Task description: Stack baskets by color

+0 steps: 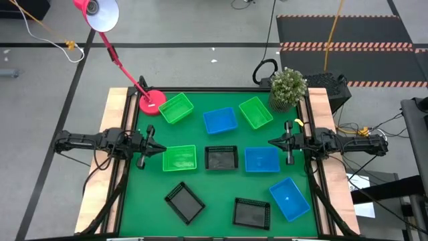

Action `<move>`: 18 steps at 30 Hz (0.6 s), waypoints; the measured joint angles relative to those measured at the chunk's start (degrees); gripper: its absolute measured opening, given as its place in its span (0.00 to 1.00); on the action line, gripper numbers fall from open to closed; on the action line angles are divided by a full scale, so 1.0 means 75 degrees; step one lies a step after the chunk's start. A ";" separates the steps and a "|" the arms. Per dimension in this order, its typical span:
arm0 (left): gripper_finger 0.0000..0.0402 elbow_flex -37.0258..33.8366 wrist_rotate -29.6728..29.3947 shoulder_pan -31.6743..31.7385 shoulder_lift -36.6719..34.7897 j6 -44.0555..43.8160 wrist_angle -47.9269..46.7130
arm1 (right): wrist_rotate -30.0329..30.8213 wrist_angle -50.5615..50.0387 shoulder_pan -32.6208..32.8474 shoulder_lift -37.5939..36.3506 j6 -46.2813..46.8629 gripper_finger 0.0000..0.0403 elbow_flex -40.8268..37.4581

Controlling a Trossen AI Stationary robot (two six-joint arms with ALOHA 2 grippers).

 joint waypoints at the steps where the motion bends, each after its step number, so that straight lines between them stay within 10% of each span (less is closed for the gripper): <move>1: 0.08 0.0001 0.0000 0.0001 0.0001 0.0000 -0.0001 | 0.0000 -0.0002 0.0000 -0.0002 0.0000 0.00 0.0000; 18: 0.08 0.0001 0.0000 0.0000 -0.0001 0.0000 0.0000 | -0.0027 0.0239 0.0003 0.0000 0.0000 0.00 -0.0001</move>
